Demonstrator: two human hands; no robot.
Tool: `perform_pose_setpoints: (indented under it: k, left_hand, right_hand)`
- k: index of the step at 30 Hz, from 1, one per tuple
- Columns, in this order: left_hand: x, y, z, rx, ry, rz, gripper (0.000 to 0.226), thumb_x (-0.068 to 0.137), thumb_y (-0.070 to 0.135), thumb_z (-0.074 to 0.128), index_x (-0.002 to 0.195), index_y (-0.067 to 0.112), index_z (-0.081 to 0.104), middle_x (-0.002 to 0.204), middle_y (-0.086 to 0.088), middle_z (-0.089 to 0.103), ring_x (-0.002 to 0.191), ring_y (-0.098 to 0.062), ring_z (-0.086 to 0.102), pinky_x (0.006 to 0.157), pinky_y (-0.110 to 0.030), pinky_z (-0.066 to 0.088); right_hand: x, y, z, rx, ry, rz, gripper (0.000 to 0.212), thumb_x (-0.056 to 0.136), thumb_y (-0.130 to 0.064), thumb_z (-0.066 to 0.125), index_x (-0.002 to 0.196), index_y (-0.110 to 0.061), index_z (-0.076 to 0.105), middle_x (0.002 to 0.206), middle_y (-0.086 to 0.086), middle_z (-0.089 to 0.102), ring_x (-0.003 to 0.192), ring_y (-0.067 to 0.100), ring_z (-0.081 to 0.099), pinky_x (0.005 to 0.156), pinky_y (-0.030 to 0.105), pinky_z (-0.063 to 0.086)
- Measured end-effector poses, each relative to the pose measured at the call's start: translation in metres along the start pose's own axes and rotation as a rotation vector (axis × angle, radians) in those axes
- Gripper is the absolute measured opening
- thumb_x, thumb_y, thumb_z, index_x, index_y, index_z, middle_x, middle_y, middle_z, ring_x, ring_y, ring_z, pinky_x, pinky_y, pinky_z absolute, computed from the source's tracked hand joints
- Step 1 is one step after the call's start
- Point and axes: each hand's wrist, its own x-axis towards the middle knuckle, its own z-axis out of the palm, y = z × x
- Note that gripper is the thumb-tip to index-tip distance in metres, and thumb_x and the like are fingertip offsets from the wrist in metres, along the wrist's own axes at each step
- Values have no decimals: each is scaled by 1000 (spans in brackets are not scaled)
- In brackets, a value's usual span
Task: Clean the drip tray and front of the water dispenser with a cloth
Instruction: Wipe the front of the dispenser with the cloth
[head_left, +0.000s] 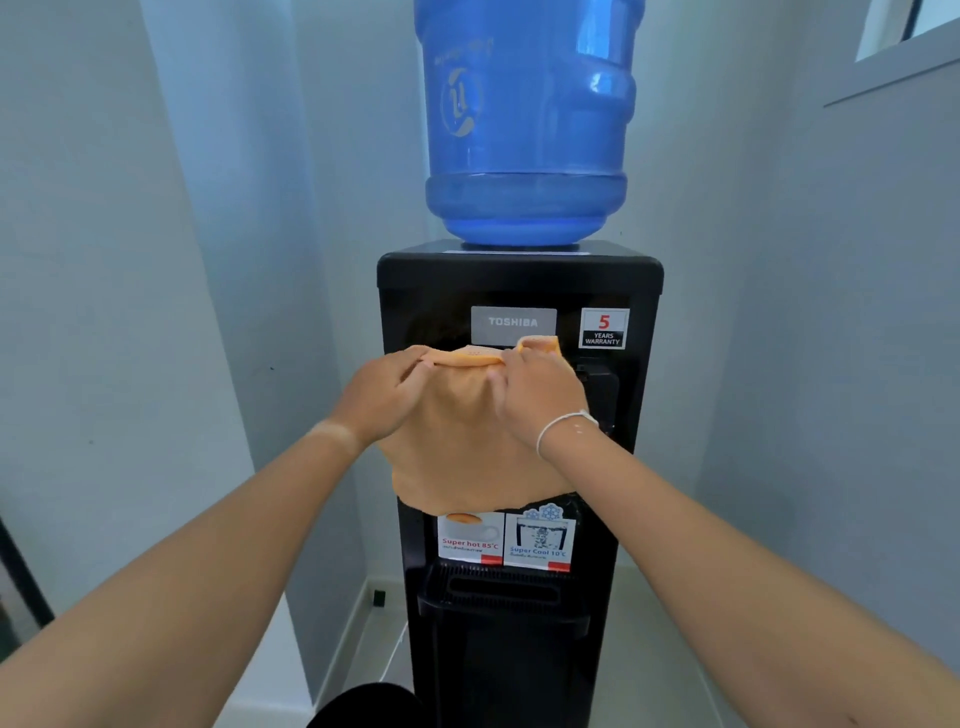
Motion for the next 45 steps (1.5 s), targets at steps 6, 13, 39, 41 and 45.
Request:
perform_pose_setpoints:
  k: [6, 13, 39, 41, 45]
  left_hand:
    - [-5, 2, 9, -1, 80, 74, 29, 101, 21, 34, 116, 26, 59, 110, 10, 62, 96, -6, 52, 80, -21, 43]
    - [-2, 34, 41, 226, 190, 239, 28, 96, 27, 46, 116, 14, 60, 113, -1, 65, 105, -15, 55, 95, -30, 43]
    - [-61, 2, 92, 63, 208, -2, 61, 101, 29, 32, 151, 15, 0, 150, 16, -22, 147, -13, -3, 101, -25, 33]
    - [-74, -14, 104, 190, 128, 12, 62, 101, 28, 31, 149, 11, -4, 151, 8, -22, 147, -16, -8, 114, -29, 25]
    - [-88, -31, 118, 439, 53, 54, 59, 97, 38, 13, 144, 7, -5, 155, -9, -10, 147, -24, -8, 121, -40, 7]
  right_hand:
    - [-3, 7, 7, -28, 46, 65, 41, 97, -36, 31, 116, -9, 54, 114, 10, 61, 105, 25, 54, 90, 35, 42]
    - [-25, 48, 3, -3, 151, 186, 41, 97, -37, 32, 122, -11, 51, 120, 8, 58, 112, 24, 52, 92, 35, 44]
    - [-66, 41, 64, -75, 146, 17, 73, 93, -44, 35, 147, -10, -1, 156, 15, 13, 145, 28, 9, 115, 35, -4]
    - [-78, 44, 78, -153, 95, -35, 73, 93, -44, 38, 146, -6, 7, 154, 17, 19, 143, 30, 16, 117, 38, 3]
    - [-105, 48, 104, -243, 88, -72, 75, 84, -43, 58, 140, -1, 33, 143, 19, 42, 133, 32, 40, 111, 46, 25]
